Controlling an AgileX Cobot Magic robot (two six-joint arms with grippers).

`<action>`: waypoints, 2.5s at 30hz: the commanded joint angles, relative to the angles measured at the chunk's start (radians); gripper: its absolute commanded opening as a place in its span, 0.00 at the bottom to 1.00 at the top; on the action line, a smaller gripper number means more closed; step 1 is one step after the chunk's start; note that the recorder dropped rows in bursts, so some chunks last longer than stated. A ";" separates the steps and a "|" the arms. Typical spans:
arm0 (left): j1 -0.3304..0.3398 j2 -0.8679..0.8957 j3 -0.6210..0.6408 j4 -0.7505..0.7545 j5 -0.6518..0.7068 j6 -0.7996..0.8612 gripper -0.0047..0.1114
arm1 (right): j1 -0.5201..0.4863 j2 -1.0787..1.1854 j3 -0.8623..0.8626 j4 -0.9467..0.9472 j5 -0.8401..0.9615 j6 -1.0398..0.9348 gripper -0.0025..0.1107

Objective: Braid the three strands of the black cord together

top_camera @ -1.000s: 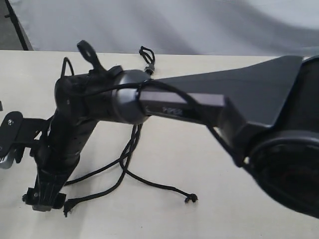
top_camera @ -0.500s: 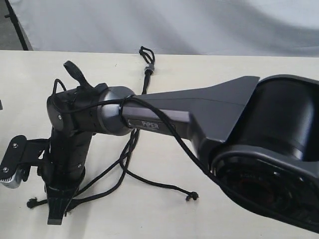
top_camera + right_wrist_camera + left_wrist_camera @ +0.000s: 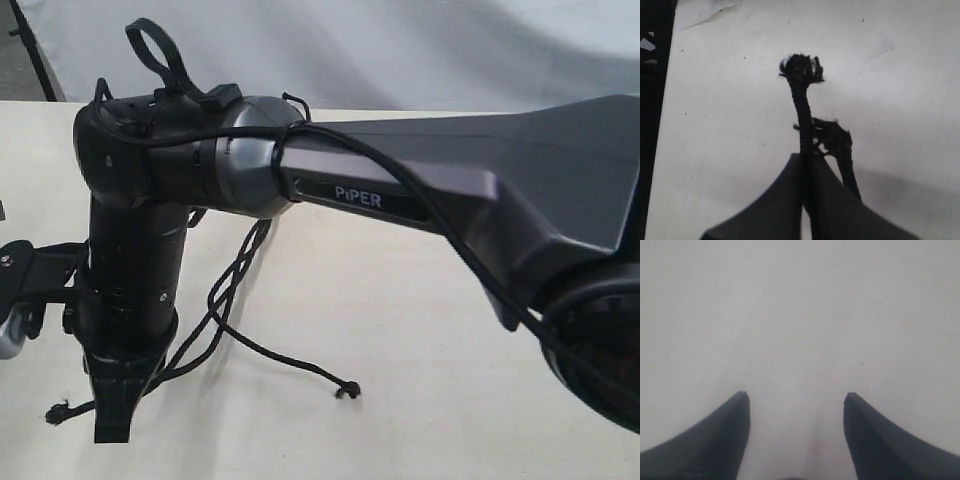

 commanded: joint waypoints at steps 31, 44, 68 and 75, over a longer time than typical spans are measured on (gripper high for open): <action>0.003 -0.001 0.004 -0.007 0.029 -0.006 0.51 | 0.002 0.072 0.157 -0.056 -0.395 0.115 0.22; -0.035 -0.036 -0.022 -0.007 0.100 0.017 0.19 | -0.066 -0.300 0.184 -0.261 -0.235 0.275 0.55; -0.525 -0.452 0.035 -0.005 0.106 0.191 0.04 | -0.412 -1.337 1.438 -0.411 -1.432 0.723 0.03; -0.525 -0.638 0.173 -0.005 -0.026 0.187 0.04 | -0.412 -1.385 1.518 -0.411 -1.475 0.721 0.03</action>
